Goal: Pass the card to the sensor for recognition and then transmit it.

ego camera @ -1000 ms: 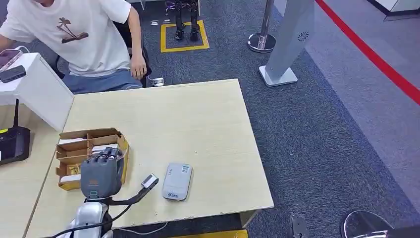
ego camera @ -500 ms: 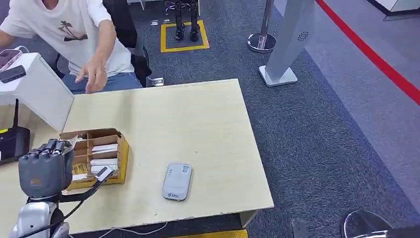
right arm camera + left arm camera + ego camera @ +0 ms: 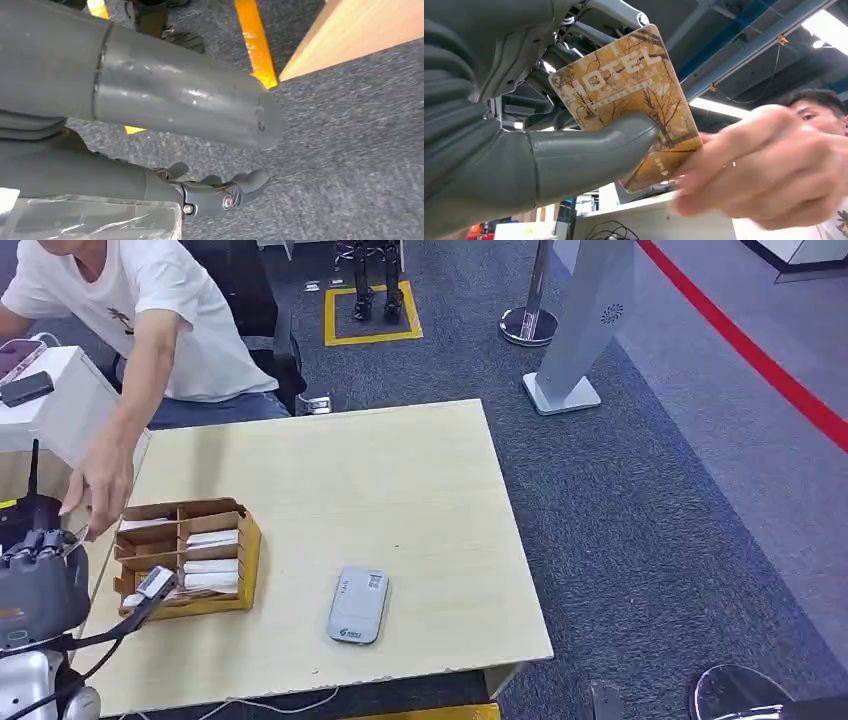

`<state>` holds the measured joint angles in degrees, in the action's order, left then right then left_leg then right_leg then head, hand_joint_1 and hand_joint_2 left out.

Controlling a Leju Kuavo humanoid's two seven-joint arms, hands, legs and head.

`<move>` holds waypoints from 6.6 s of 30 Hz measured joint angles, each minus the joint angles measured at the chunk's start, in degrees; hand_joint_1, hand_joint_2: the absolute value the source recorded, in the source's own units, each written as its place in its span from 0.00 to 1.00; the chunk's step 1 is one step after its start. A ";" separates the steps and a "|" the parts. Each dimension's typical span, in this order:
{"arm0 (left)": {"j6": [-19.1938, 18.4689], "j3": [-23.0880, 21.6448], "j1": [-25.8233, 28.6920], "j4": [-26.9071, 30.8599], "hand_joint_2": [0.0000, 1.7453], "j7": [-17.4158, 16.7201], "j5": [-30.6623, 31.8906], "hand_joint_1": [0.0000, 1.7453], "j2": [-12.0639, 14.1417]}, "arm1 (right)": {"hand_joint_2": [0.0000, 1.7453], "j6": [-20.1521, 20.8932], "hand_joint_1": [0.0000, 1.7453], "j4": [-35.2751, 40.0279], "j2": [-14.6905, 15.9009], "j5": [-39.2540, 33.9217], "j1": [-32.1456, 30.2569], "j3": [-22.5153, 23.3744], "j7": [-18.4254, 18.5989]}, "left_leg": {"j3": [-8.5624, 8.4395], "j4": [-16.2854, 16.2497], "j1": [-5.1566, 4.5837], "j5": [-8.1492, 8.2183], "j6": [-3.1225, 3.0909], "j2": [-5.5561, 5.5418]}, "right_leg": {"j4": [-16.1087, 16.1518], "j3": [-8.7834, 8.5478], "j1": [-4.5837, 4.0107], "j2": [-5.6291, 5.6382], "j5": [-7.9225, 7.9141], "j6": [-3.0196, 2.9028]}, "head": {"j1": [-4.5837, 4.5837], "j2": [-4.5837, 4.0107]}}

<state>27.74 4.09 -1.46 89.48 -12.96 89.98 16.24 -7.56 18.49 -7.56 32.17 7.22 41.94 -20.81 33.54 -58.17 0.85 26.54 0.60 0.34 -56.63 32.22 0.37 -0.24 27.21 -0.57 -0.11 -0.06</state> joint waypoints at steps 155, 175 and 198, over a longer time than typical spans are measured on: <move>-38.62 -14.62 -2.12 1.36 1.00 11.58 -34.05 0.00 8.83 | 0.00 0.72 0.00 -0.09 0.00 2.14 2.75 0.09 2.19 | 0.01 0.00 0.00 0.01 0.01 0.05 | 0.02 0.03 0.00 0.06 0.00 0.00 | 0.00 0.02; -43.26 -16.11 -2.43 1.07 1.00 9.49 -42.58 0.00 12.72 | 0.00 0.63 0.00 -0.33 0.00 1.86 3.30 -1.25 3.30 | 0.01 0.00 0.01 0.01 0.01 0.04 | 0.01 0.02 0.00 0.05 0.00 0.00 | 0.00 0.02; -40.28 -17.71 -3.77 1.07 1.00 8.42 -40.72 0.00 11.93 | 0.00 0.70 0.00 -0.59 0.00 1.13 3.73 -2.91 3.80 | 0.01 0.00 0.00 0.01 0.00 0.03 | 0.02 0.02 0.01 0.04 -0.01 0.00 | 0.00 0.02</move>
<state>-12.54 -13.62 -5.23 90.55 -4.55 49.27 28.17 -6.86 17.90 -7.56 33.31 10.96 39.04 -17.00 33.55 -58.18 0.85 26.55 0.61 0.37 -56.62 32.24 0.37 -0.21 27.20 -0.56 -0.11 -0.04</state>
